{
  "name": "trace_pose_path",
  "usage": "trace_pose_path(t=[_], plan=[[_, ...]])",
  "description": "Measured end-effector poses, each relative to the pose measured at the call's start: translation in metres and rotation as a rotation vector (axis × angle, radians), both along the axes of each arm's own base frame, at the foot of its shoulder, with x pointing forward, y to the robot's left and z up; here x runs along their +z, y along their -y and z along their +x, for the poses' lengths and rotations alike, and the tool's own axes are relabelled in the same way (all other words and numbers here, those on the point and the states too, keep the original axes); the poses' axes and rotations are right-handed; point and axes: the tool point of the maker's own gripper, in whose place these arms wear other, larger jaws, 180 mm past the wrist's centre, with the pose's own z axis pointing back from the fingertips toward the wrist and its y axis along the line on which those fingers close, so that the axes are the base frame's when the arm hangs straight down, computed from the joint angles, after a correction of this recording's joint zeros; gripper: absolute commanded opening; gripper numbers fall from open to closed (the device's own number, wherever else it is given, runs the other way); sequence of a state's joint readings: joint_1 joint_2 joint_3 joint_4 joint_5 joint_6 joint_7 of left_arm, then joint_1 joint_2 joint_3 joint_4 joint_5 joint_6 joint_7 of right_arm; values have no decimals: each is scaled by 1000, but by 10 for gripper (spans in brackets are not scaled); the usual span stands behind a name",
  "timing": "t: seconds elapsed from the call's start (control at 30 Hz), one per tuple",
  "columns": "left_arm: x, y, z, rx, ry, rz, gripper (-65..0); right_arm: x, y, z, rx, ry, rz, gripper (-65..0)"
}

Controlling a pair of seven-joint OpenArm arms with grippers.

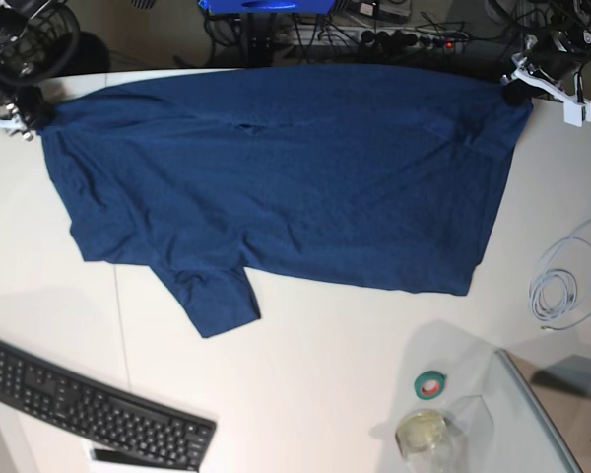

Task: Layout the t-shirt on the table in an organized manner, then fold the t-shirt properly
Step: 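Pull the shirt corners apart with both grippers to flatten it, then release the corners and move the right gripper to the shirt sleeve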

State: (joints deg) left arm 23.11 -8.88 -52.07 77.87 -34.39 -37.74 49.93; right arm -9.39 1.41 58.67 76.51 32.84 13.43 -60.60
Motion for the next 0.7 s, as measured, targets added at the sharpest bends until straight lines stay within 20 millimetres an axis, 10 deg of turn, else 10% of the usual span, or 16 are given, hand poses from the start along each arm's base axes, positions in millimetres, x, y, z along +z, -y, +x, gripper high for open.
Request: trace_pose_path(t=[0.17, 0.7], plan=[[4, -7, -6, 19, -9, 22, -329, 7, 5, 4, 11, 11, -34, -224], [73, -118, -16, 221, 94, 238, -327, 61, 60, 44, 58, 146, -311, -222]])
